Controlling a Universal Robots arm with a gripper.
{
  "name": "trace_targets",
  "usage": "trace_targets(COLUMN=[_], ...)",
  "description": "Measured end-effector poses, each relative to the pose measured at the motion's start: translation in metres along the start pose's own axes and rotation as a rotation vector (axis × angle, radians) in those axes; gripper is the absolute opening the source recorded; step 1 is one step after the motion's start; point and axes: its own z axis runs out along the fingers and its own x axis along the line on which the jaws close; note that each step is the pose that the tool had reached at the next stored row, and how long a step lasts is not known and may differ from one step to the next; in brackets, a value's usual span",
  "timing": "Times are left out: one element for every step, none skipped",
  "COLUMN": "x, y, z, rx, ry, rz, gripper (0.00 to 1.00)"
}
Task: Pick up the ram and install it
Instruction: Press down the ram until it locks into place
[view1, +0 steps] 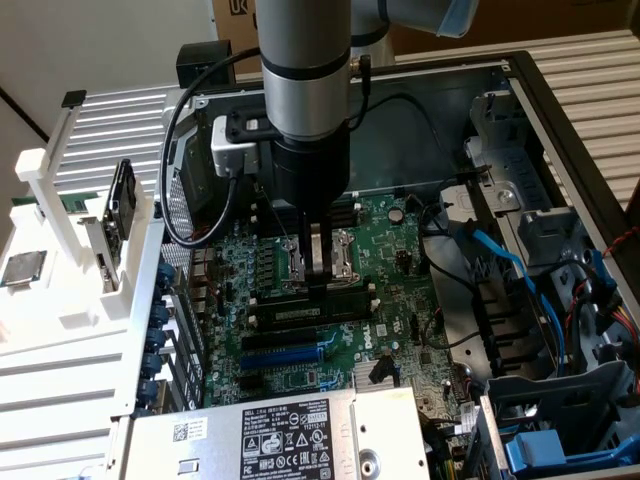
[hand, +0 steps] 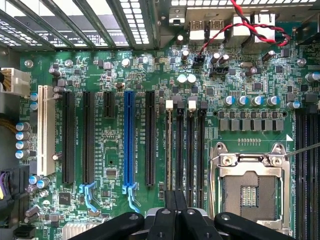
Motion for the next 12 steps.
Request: trace_targets(x=[0.0002,0.0003,0.0004,0.0005,0.0005,0.0007,0.0009,0.0009,0.0009,0.0009,0.0009,0.001], y=[0.0,0.0,0.0,0.0,0.0,0.0,0.0,0.0,0.0,0.0,0.0,0.0], z=[0.0,0.0,0.0,0.0,0.0,0.0,0.0,0.0,0.0,0.0,0.0,0.0], rx=[0.0001,0.0,-0.0001,-0.0001,-0.0001,-0.0001,-0.0001,-0.0001,-0.0001,-0.0001,-0.0001,0.0], ry=[0.0,0.0001,0.0001,0.0001,0.0002,0.0003,0.0003,0.0004,0.0005,0.0006,0.0007,0.0007], rz=[0.0,0.0,-0.001,-0.001,-0.001,-0.001,-0.001,-0.001,-0.001,-0.001,-0.001,-0.001], gripper=[0.1,0.1,0.1,0.1,0.1,0.1,0.1,0.1,0.1,0.1,0.1,0.1])
